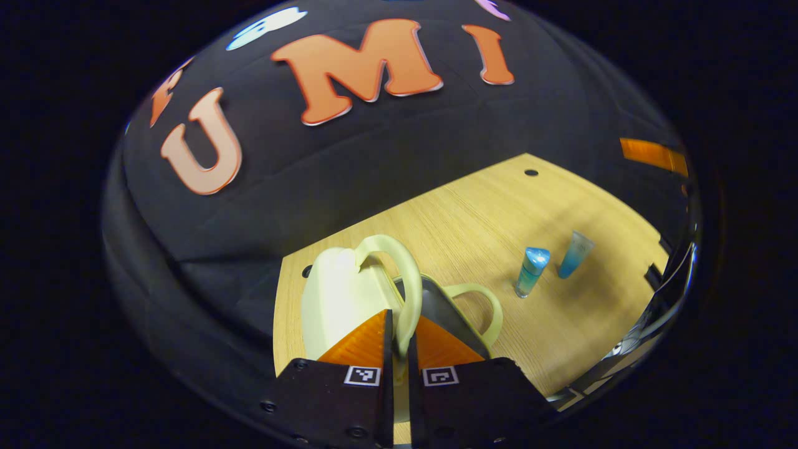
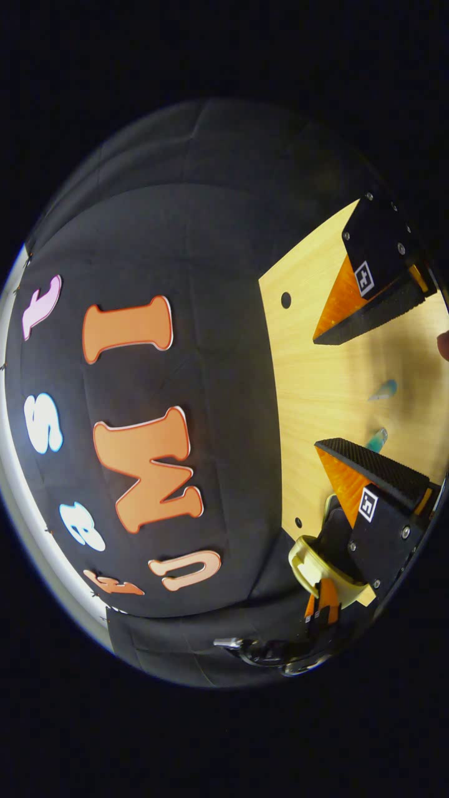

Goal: First open the suitcase, pack the skin care products into it, and then close the suitcase.

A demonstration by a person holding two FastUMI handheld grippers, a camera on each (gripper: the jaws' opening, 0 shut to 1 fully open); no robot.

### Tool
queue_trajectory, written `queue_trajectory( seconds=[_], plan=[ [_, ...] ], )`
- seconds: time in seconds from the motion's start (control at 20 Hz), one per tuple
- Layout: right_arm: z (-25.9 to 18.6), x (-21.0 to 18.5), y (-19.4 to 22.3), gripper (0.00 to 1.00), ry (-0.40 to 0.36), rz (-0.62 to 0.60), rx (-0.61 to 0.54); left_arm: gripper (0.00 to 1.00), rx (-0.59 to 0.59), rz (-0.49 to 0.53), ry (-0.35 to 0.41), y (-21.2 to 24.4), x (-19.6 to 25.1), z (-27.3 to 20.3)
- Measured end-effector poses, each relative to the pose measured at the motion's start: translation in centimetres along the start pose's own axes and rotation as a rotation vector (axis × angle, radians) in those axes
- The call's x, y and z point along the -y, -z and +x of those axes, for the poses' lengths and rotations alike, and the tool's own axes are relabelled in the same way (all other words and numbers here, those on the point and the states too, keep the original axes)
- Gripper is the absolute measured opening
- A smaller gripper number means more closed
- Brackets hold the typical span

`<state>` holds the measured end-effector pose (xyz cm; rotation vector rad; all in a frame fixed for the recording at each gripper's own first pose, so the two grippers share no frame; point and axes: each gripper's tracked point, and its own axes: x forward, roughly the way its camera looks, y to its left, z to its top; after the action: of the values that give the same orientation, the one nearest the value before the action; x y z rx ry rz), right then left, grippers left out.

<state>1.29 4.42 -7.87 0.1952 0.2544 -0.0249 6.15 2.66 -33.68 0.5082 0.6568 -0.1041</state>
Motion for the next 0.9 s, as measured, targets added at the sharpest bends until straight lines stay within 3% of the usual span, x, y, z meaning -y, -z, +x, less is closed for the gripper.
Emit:
queue_trajectory(
  seconds=[0.3, 0.5, 0.6, 0.75, 0.9],
  plan=[
    [-0.9, -7.3, 0.3, 0.95, -0.009, 0.032, 0.031, 0.10, 0.066, -0.125, 0.011, -0.8, -1.6, -0.3],
    [-1.9, -10.7, 0.5, 0.95, 0.036, 0.012, 0.066, 0.08, 0.047, -0.111, -0.126, 0.1, -3.5, 0.5],
    [-2.6, -12.4, 1.2, 0.95, 0.041, -0.001, 0.061, 0.10, 0.009, -0.123, -0.148, 0.9, -3.3, 0.6],
    [-3.4, -13.9, 1.6, 0.95, 0.051, -0.003, 0.050, 0.10, -0.040, -0.204, -0.169, 2.3, -3.4, 1.3],
    [-4.1, -14.7, 1.4, 0.95, 0.065, 0.016, 0.046, 0.05, -0.093, -0.342, -0.135, 4.1, -1.9, 2.5]
  ],
)
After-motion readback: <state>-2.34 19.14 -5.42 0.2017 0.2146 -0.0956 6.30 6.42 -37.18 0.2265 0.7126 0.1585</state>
